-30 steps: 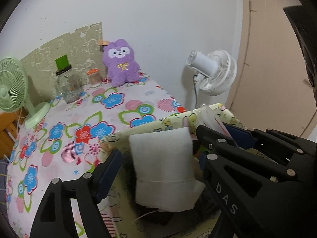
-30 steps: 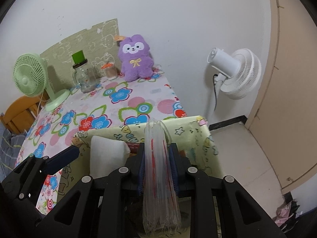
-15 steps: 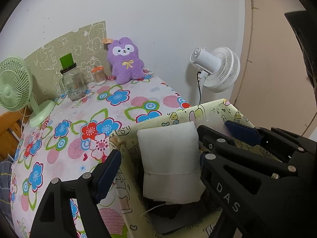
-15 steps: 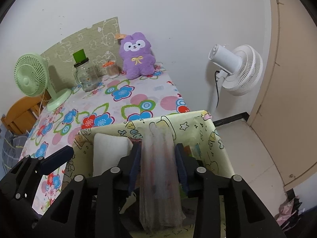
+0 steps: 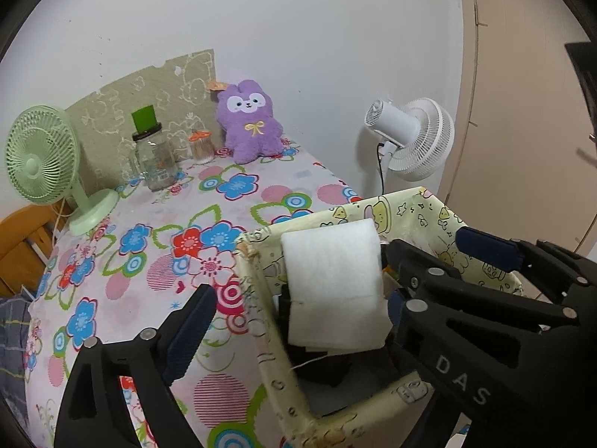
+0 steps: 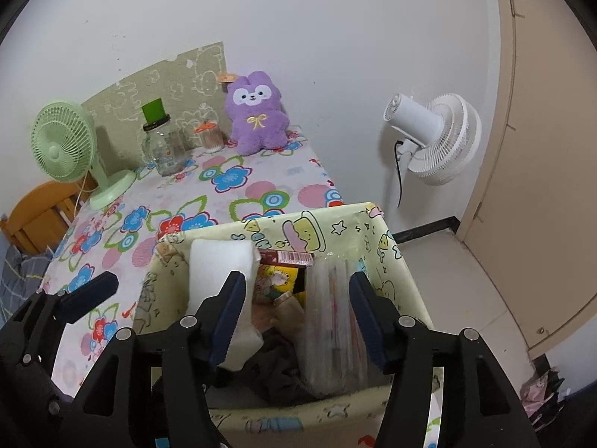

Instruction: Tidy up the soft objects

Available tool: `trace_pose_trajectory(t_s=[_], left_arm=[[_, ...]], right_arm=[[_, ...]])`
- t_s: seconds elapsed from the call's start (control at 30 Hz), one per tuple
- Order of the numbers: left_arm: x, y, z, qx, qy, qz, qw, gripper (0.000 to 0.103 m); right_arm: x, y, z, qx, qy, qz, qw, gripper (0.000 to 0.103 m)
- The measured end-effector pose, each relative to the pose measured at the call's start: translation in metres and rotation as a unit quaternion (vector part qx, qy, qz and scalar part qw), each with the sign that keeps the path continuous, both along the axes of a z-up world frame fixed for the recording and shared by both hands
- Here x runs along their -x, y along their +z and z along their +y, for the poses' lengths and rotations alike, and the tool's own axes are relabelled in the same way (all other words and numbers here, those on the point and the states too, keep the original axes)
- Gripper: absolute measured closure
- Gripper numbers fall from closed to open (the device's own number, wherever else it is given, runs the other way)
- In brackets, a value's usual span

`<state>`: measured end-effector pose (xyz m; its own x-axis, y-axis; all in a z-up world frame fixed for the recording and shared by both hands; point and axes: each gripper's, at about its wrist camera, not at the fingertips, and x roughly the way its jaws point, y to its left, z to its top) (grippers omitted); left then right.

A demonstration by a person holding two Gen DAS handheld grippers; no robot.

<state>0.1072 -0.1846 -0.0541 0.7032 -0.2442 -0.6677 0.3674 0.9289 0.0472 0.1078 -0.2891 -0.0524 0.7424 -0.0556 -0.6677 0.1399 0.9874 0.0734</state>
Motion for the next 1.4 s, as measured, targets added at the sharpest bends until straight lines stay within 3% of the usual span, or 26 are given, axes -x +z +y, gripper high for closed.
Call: trace_pose_trajectory(t_s=[0.67,0.97,1.4], left_arm=[[0.038,0.028,0.064,0.029,0.06,-0.041,0.9969,0.004],[0.063,0.047,0.1,0.036,0.096,-0.077,0.9918,0.0],[0.096,0.063,0.146,0.047,0.134,-0.112,0.9835,0.0]], right_arm=[[0.044,0.033,0.056,0.018,0.036,-0.06,0.997,0.011],[0.067,0.052,0.087,0.018,0.058,-0.095,0.994,0.003],[0.097,0.073,0.127,0.025,0.084,-0.135,0.987,0.001]])
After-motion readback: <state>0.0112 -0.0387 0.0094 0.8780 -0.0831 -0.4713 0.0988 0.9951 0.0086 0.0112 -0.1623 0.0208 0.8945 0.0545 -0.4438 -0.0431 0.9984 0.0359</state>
